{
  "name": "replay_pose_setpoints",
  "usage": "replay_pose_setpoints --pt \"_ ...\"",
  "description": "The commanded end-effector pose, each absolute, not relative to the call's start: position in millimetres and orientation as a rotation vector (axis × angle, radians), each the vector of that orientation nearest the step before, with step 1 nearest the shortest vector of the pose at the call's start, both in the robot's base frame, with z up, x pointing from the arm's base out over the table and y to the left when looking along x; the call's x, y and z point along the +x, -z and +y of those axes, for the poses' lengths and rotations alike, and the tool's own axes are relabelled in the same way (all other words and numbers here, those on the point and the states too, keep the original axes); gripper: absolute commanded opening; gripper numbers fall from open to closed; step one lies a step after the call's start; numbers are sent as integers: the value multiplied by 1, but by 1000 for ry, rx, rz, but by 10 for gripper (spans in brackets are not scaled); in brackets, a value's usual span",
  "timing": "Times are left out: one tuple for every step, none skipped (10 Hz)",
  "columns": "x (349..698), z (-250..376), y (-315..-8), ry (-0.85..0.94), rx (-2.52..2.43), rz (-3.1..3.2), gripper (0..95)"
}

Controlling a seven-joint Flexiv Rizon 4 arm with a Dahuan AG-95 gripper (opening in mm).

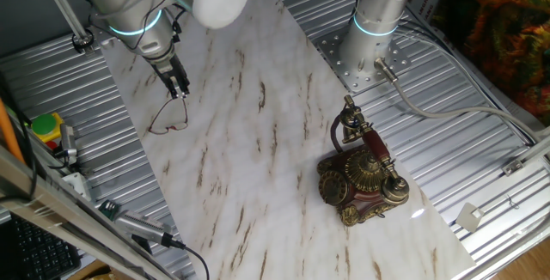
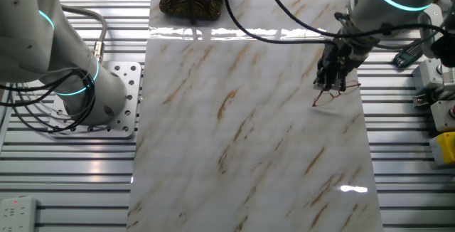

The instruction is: Unfold the leg of the glasses (with one hand)

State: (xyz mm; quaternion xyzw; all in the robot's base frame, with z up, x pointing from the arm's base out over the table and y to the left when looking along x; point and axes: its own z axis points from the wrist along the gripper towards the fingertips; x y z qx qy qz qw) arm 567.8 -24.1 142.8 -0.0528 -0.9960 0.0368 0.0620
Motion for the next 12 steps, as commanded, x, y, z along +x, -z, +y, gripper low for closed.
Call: replay_pose_setpoints --pt "568 -26 -142 -260 -93 -3002 0" --pt "568 -26 -142 -270 -97 -3002 0" --pt "568 -26 -142 -273 -106 -3004 0" --pt "568 -26 -142 -276 -114 -3009 0" --pt "568 -26 -142 -277 -116 -3014 0" --pt "568 -26 -142 -289 -110 -3015 0" --pt "568 -26 -142 -289 -108 -3019 0" --pt "569 -26 -142 -289 -106 -3021 0" --pt "572 -25 -143 -289 -104 -3021 0" --pt "576 -25 -143 -291 -104 -3021 0" --pt "581 -25 -143 -292 -104 -3025 0" --pt "585 -24 -144 -293 -104 -3028 0"
